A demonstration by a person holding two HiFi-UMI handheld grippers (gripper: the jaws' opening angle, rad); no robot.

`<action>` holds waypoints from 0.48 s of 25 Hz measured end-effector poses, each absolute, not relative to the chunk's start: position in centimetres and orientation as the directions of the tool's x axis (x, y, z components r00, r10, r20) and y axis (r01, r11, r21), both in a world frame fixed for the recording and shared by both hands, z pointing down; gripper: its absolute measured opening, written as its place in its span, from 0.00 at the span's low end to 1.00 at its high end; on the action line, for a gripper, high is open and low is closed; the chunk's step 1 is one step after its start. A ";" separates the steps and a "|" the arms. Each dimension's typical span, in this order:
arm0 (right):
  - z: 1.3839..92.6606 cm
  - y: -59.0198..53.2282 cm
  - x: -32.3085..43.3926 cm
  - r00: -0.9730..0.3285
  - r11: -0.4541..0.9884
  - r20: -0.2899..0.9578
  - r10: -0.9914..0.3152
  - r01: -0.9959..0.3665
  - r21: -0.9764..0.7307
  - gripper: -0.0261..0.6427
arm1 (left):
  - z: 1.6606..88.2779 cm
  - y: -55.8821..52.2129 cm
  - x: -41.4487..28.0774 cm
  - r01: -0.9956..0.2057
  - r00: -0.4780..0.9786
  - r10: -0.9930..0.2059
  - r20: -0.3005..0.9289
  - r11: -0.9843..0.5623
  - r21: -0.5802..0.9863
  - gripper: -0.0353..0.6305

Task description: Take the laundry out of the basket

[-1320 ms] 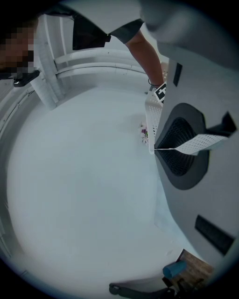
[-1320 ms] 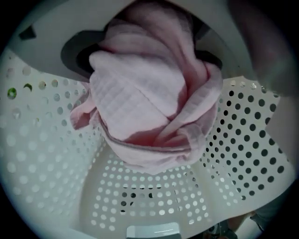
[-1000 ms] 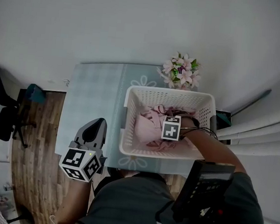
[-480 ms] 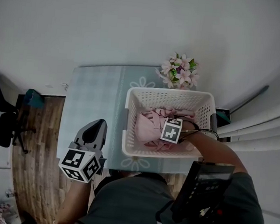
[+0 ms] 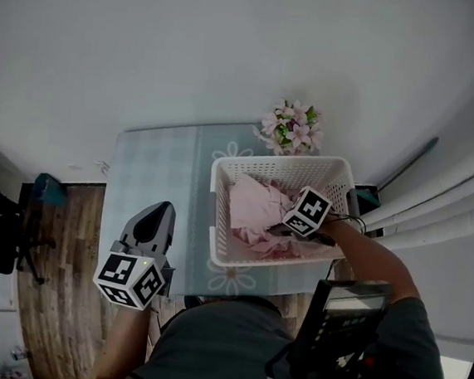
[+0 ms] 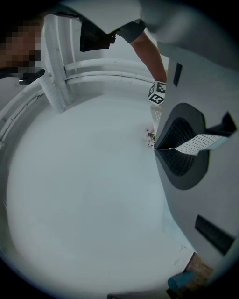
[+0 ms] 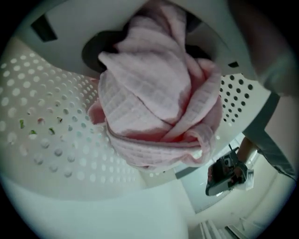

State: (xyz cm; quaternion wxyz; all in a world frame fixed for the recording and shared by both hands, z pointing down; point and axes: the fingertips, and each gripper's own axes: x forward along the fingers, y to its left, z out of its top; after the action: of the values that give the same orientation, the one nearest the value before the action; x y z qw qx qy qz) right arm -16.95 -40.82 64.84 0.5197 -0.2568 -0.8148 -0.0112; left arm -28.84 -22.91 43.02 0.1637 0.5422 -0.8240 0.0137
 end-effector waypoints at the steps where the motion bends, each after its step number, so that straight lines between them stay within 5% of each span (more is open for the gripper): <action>1: 63.6 -40.8 -17.1 -0.357 0.872 0.836 0.417 0.416 -0.257 0.54 | 42.8 -23.0 -28.8 -0.902 -0.350 -0.894 0.279 0.402 0.156 0.07; 12: 47.8 -42.3 -17.5 -0.751 0.921 0.547 0.369 0.214 -0.327 0.54 | 39.5 -23.6 -28.7 -0.936 -0.273 -0.943 0.190 0.306 0.175 0.07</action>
State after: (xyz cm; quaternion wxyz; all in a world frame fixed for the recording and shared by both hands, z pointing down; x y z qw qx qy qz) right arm -17.47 -42.33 47.83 0.3157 -0.1572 -0.9277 0.1226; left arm -28.69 -23.62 39.53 0.1296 0.5889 -0.7976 -0.0141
